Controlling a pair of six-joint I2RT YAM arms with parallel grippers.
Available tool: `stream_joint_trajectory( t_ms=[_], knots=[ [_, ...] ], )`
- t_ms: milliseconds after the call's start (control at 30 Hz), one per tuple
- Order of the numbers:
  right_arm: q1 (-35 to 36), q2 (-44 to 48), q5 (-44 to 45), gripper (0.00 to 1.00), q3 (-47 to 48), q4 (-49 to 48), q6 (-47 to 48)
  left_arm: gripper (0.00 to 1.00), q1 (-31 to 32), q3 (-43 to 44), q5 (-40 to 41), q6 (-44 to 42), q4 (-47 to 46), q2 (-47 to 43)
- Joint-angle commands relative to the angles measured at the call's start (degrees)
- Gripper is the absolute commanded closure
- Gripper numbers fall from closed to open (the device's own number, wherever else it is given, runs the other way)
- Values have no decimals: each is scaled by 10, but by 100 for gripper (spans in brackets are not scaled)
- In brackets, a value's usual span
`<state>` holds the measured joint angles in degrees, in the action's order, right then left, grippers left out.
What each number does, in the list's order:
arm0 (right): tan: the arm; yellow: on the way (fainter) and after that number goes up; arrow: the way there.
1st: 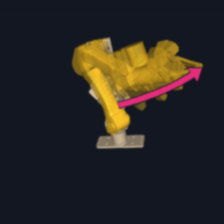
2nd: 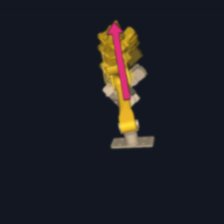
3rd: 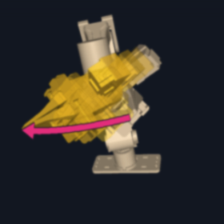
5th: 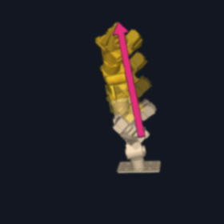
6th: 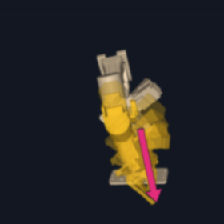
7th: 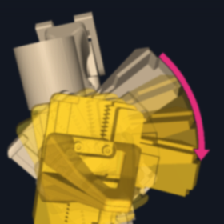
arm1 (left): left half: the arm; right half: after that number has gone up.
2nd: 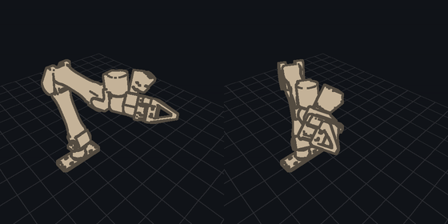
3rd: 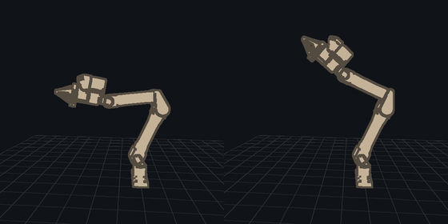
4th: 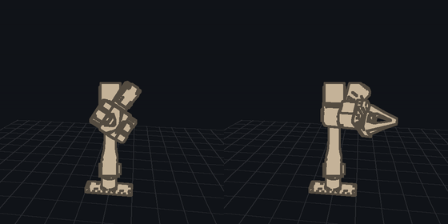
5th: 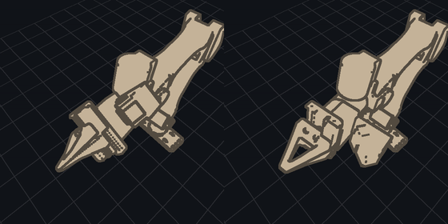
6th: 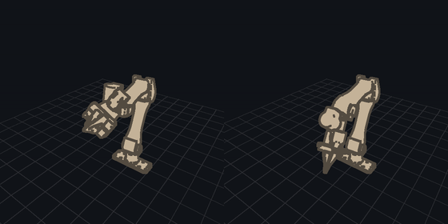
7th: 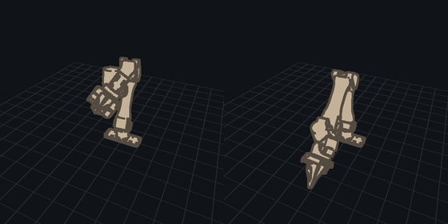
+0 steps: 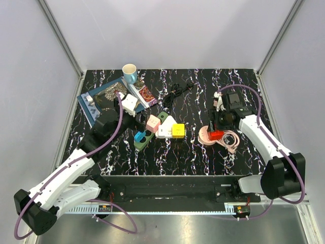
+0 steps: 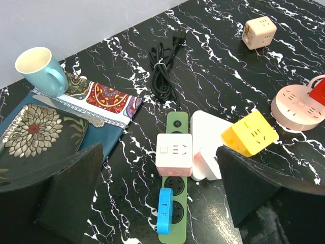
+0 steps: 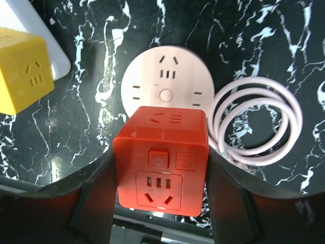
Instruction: Insert the plug
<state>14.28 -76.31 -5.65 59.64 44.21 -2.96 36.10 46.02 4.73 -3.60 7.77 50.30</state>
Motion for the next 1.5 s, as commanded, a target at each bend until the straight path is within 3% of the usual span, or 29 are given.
stream_joint_trajectory(
  t_ms=[0, 867, 1467],
  knots=[
    [-15, 20, -23, 100, -15, -54, 46, 1, -3, 9, 25, -15, -19, -17],
    [-15, -39, -48, 100, -11, -63, 49, 1, -3, 0, 53, -24, -26, -31],
    [-11, -38, -93, 100, -25, -71, -49, 1, -3, -2, 56, -28, -28, -34]
  ],
)
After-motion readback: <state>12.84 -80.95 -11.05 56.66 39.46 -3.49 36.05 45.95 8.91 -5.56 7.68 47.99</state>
